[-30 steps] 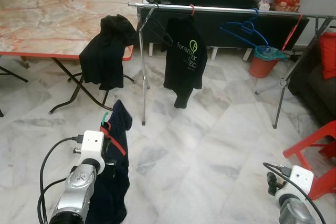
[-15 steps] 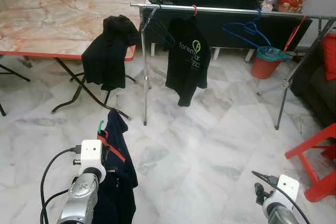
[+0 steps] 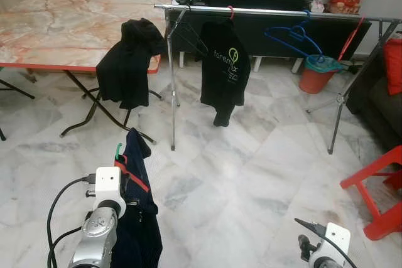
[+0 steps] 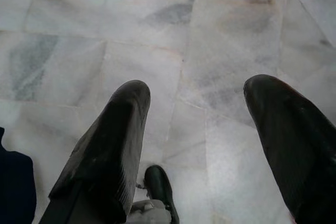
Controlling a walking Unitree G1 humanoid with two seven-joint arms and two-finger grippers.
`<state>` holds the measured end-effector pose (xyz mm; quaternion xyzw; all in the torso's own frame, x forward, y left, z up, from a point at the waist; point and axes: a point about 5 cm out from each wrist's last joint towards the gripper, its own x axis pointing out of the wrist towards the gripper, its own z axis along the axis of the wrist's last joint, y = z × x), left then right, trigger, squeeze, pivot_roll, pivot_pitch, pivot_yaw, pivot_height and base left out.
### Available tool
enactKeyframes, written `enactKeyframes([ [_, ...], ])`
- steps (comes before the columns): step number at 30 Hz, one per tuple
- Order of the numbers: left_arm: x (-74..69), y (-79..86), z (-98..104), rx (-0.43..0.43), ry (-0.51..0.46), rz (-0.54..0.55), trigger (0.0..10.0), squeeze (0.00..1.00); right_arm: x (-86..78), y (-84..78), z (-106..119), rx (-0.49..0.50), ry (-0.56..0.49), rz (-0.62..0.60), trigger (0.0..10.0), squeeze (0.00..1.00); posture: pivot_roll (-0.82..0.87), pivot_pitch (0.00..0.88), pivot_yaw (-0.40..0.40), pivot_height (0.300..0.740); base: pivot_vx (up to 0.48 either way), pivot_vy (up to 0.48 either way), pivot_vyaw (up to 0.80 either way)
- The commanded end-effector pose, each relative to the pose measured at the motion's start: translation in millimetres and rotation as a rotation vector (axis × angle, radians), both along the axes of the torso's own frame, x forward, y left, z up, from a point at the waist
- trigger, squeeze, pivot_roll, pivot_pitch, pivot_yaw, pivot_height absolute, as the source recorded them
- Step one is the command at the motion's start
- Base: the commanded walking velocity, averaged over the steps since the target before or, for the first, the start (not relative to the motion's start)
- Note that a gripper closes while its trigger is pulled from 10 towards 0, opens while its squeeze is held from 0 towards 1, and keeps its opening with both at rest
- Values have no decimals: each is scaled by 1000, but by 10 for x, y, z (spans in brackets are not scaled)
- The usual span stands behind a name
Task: Hang hanger
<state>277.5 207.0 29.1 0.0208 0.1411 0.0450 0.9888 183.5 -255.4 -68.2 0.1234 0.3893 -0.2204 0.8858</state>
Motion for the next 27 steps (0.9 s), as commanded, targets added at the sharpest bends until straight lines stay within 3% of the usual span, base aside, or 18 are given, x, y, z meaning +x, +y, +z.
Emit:
enactKeyframes([
  [1, 69, -22, 80, 21, -39, -17, 10000, 0, -131, -95, -37, 0, 41, -44, 10000, 0, -61, 0, -37, 740, 0, -262, 0],
  [13, 151, 145, 166, 57, -49, 16, 10000, 0, -321, -288, -52, -19, 85, -100, 10000, 0, -92, 0, -19, 740, 0, -318, 0],
  [17, 196, 171, 217, 62, -64, 26, 10000, 0, -221, -175, -54, 2, 69, -121, 10000, 0, -79, 0, -19, 740, 0, -366, 0],
  [27, 180, 217, 213, 66, -64, 40, 10000, 0, -176, -168, -35, -2, 52, -129, 10000, 0, -72, 0, -20, 740, 0, -366, 0],
])
